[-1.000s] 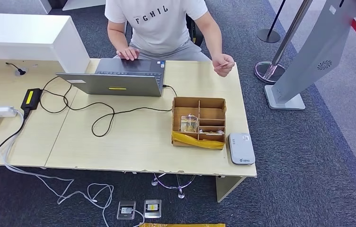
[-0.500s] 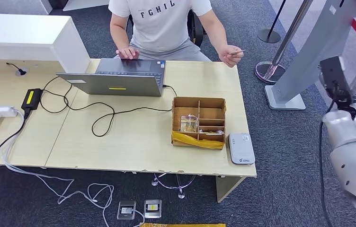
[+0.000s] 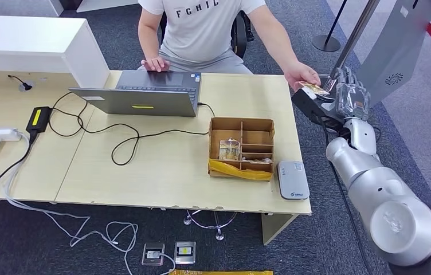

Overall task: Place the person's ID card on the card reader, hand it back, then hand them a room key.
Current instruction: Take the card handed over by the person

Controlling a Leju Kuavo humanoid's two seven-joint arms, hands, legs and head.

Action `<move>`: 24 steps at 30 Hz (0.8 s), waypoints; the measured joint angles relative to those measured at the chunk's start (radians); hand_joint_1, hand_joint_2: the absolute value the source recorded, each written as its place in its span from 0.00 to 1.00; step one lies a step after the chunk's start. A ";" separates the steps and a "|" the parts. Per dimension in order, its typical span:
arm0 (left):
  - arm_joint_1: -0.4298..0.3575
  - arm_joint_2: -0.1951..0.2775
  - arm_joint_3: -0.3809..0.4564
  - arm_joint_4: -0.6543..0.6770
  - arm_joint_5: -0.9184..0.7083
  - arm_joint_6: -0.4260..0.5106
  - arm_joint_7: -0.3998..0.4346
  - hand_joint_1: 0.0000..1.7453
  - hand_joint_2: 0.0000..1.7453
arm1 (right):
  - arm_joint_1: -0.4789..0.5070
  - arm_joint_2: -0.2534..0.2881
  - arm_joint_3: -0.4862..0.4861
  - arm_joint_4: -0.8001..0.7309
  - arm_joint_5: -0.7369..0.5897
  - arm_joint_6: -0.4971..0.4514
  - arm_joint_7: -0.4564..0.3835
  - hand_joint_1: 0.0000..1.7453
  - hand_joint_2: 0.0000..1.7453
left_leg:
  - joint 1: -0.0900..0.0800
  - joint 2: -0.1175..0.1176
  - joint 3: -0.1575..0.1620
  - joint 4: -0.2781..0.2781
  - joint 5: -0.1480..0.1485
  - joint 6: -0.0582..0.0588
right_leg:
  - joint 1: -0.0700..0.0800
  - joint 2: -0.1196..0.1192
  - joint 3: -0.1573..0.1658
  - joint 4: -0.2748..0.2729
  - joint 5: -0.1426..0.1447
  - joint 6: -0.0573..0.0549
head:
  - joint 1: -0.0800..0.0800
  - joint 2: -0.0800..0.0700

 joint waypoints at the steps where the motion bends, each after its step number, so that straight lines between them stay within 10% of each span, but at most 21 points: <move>1: 0.000 0.000 -0.001 0.000 0.000 0.000 0.001 0.00 0.00 | 0.002 0.008 0.024 0.000 0.000 0.008 0.004 0.00 1.00 | 0.000 0.000 0.000 0.000 0.000 0.000 | 0.000 0.000 0.000 0.000 0.000 0.000 | 0.000 0.000; 7: 0.001 -0.001 -0.012 0.000 -0.001 -0.002 0.009 0.00 0.00 | 0.127 0.030 0.172 -0.106 -0.109 0.271 0.093 0.00 1.00 | 0.002 -0.002 0.005 0.000 -0.001 -0.001 | 0.003 -0.002 0.005 -0.003 -0.001 -0.002 | 0.000 0.000; 11: 0.010 -0.001 -0.016 0.000 -0.002 -0.002 0.018 0.00 0.00 | 0.303 -0.069 0.372 -0.395 -0.540 0.547 0.420 0.00 1.00 | -0.002 -0.004 -0.003 0.002 0.001 0.002 | -0.002 -0.004 -0.001 -0.002 0.001 0.002 | 0.000 0.000; 16: 0.019 0.003 -0.017 0.000 0.000 0.006 0.022 0.00 0.00 | 0.333 -0.205 0.684 -0.914 -0.752 0.485 0.579 0.00 1.00 | -0.004 0.029 -0.006 0.001 -0.003 0.000 | -0.006 0.029 -0.016 0.000 0.009 0.000 | -0.001 0.000; 24: 0.004 -0.001 -0.017 0.000 -0.002 0.013 0.030 0.00 0.00 | 0.368 -0.286 0.943 -1.125 -0.788 0.433 0.608 0.00 1.00 | -0.001 0.012 -0.009 0.001 0.003 0.000 | -0.002 0.010 -0.014 0.000 0.008 -0.001 | 0.000 0.000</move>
